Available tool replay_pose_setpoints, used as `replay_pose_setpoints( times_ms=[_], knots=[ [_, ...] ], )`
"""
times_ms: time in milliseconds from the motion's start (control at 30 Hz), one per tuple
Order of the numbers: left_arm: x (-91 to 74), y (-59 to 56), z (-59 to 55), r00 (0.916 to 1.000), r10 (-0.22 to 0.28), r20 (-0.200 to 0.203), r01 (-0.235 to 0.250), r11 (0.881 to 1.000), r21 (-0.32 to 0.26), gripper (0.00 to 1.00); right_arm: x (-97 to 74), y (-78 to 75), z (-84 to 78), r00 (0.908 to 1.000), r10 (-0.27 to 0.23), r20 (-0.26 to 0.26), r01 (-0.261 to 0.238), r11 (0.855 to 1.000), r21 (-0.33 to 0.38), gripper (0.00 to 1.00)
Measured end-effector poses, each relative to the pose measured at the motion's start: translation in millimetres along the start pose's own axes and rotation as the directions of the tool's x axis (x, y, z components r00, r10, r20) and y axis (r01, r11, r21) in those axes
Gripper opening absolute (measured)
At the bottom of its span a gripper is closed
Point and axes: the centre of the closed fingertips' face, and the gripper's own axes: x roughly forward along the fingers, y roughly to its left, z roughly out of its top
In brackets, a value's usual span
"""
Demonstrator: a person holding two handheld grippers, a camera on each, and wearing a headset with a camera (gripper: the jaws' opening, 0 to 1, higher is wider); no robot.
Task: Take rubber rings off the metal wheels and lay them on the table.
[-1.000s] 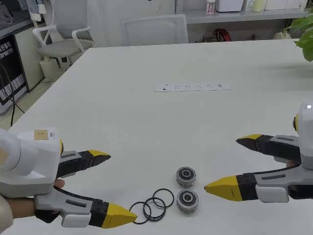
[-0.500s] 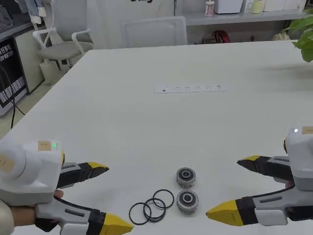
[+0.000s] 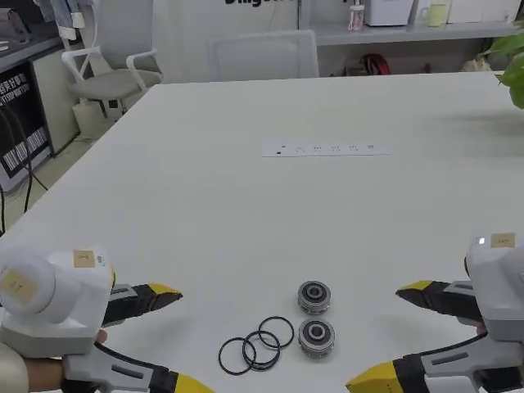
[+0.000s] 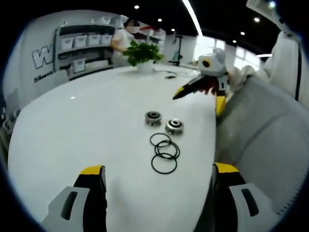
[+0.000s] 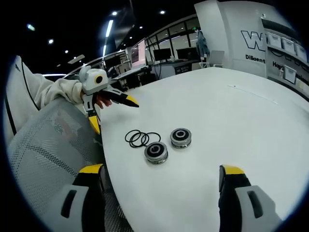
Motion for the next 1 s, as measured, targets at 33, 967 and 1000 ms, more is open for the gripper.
replay_pose_setpoints(
  times_ms=[33,967,1000],
  knots=[
    [0.2,-0.7,0.2,1.0000,-0.004,0.003,0.004,1.000,-0.009,0.93,0.4,0.2,-1.9,1.0000,0.000,-0.008,0.000,1.000,-0.002,0.94],
    [2.6,-4.7,-0.1,1.0000,-0.005,0.009,0.005,0.999,-0.042,0.93,-6.3,-1.9,-16.5,0.9986,-0.044,-0.030,0.045,0.997,0.060,0.91],
    [2.2,-4.5,0.7,0.9999,-0.003,0.013,0.004,0.999,-0.044,0.92,-6.3,-1.9,-16.6,0.9986,-0.044,-0.030,0.046,0.997,0.060,0.91]
  ],
)
